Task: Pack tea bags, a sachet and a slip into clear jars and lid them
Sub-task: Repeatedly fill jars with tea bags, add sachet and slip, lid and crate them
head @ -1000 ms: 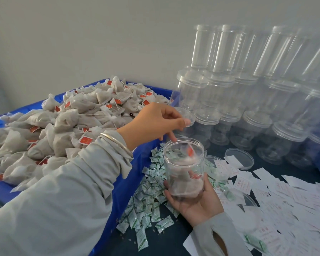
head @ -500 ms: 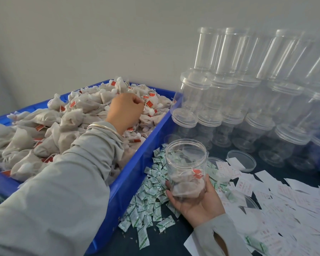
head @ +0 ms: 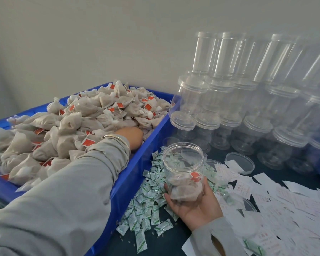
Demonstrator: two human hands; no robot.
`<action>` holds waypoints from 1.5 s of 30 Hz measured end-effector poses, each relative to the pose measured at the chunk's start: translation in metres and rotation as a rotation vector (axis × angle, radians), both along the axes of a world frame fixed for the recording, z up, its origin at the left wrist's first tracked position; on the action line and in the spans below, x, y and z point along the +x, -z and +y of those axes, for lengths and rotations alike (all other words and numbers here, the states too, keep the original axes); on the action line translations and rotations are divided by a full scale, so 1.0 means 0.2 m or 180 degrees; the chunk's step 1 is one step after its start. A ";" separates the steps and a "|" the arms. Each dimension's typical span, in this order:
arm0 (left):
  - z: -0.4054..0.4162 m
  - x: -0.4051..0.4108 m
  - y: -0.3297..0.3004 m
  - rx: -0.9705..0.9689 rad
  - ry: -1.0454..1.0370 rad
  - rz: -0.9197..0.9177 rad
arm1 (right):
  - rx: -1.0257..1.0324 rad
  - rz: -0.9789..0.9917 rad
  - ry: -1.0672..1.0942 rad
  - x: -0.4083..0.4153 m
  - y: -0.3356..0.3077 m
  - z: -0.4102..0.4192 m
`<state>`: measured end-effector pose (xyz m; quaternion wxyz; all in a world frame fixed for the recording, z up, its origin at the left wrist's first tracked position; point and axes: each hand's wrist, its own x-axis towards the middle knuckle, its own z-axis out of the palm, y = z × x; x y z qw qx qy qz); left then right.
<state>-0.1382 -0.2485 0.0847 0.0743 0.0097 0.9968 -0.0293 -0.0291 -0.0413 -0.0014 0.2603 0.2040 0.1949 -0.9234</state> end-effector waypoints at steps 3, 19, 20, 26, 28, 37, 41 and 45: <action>0.00 -0.01 -0.01 -0.0014 -0.0042 -0.0007 | 0.0011 -0.0005 0.0001 0.00 0.00 0.00; 0.02 0.04 -0.20 0.3027 -0.0630 0.0985 | 0.0087 0.0043 0.0053 -0.01 0.01 0.00; 0.03 0.04 -0.20 0.3215 -0.0640 0.0927 | 0.0099 0.0038 0.0062 -0.01 0.01 0.00; 0.06 0.08 -0.24 0.4145 -0.0405 0.1207 | 0.0115 0.0048 0.0050 0.00 0.01 0.00; 0.08 0.09 -0.26 0.4858 -0.0262 0.0916 | 0.0118 0.0049 0.0038 0.00 0.01 0.00; 0.22 0.23 -0.27 0.5009 0.0953 -0.0422 | 0.0087 0.0075 0.0049 0.00 0.01 0.00; 0.24 0.23 -0.25 0.4425 0.1104 -0.0257 | 0.0059 0.0111 0.0016 0.00 0.00 0.00; 0.25 0.26 -0.25 0.3962 0.1292 -0.0156 | 0.0036 0.0110 0.0010 0.00 0.00 -0.01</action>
